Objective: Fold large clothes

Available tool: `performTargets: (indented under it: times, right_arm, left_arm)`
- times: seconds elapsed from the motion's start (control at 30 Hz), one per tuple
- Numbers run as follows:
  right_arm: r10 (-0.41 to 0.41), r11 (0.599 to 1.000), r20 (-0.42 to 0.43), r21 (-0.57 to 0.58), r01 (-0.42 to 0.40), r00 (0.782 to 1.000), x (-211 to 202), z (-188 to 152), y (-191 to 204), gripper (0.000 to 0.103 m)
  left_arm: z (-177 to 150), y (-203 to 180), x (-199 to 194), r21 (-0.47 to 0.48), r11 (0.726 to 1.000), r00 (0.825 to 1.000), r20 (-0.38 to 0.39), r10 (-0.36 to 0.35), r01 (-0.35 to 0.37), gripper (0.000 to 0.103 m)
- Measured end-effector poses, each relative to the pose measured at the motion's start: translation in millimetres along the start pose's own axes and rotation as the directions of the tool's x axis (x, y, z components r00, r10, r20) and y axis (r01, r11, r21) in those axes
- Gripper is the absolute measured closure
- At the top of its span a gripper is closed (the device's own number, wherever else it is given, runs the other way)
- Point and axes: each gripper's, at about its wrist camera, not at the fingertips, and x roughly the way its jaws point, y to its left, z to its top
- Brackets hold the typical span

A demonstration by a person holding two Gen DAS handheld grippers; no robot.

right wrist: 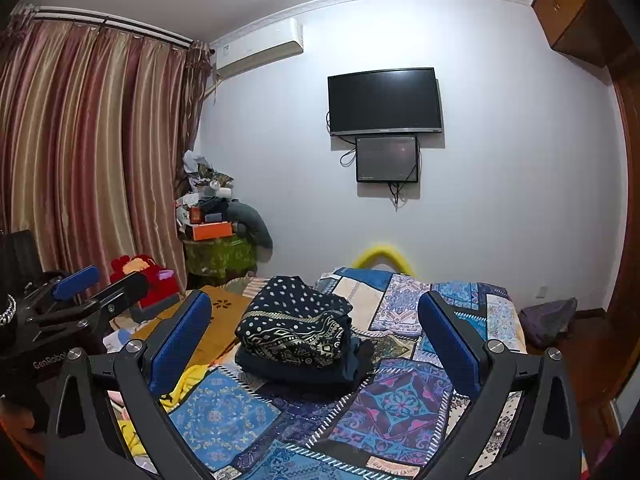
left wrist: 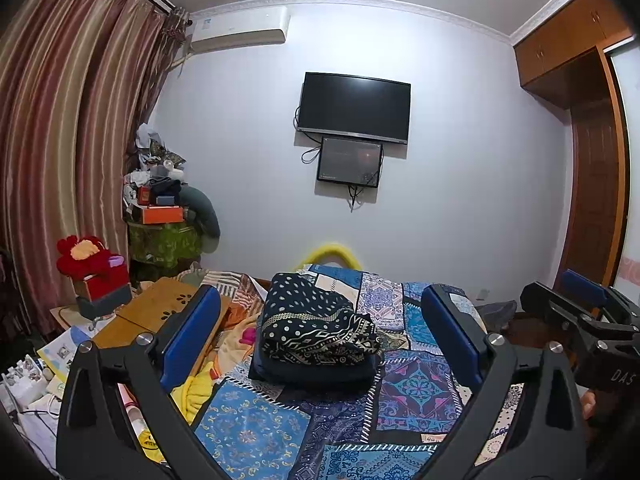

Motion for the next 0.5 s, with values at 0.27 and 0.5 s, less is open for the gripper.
performTargets:
  times: [0.27, 0.5]
  right_arm:
    - [0.0, 1.0, -0.004, 0.002, 0.0, 1.0, -0.3, -0.7, 0.3, 0.0]
    - [-0.001, 1.0, -0.007, 0.004, 0.001, 1.0, -0.8, -1.5, -2.4, 0.0]
  left_arm:
    - [-1.0, -1.3, -0.9, 0.0, 1.0, 1.0, -0.001, 0.004, -0.004, 0.002]
    - [-2.6, -6.6, -0.5, 0.017, 1.0, 1.0, -0.005, -0.007, 0.007, 0.002]
